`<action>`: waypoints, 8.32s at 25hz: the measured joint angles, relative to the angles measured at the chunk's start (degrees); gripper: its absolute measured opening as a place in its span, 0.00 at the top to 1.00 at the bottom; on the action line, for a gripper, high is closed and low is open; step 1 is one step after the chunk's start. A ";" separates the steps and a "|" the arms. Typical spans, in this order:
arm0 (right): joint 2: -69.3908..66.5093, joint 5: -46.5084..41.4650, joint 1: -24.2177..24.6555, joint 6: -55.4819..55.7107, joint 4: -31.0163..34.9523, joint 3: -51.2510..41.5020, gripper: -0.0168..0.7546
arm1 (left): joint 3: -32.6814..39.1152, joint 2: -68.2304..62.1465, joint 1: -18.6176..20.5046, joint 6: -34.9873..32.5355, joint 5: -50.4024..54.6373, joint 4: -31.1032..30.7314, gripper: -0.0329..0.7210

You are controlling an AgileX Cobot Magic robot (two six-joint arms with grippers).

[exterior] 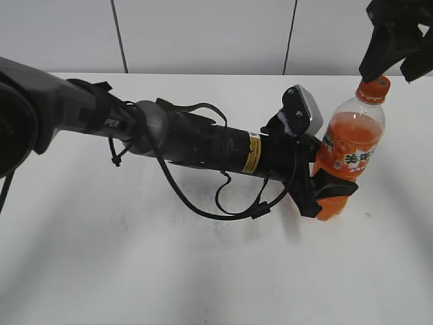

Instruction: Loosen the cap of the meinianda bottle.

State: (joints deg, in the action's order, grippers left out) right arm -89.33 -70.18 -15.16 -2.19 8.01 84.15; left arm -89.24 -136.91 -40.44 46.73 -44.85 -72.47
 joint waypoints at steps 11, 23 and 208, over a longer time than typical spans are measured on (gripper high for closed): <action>-1.16 1.03 0.00 -0.99 3.88 -0.14 0.41 | 0.00 0.00 0.00 0.00 0.00 0.00 0.42; -2.67 0.66 0.00 -4.29 2.82 -0.14 0.61 | 0.00 0.00 0.00 0.00 0.00 0.00 0.42; -1.16 0.03 0.00 -0.49 1.61 -0.13 0.58 | 0.00 0.00 0.00 0.22 -0.17 -0.30 0.42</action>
State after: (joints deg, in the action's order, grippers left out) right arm -90.48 -70.16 -15.16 -2.67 9.63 84.02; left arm -89.24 -136.91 -40.44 46.94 -45.03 -72.77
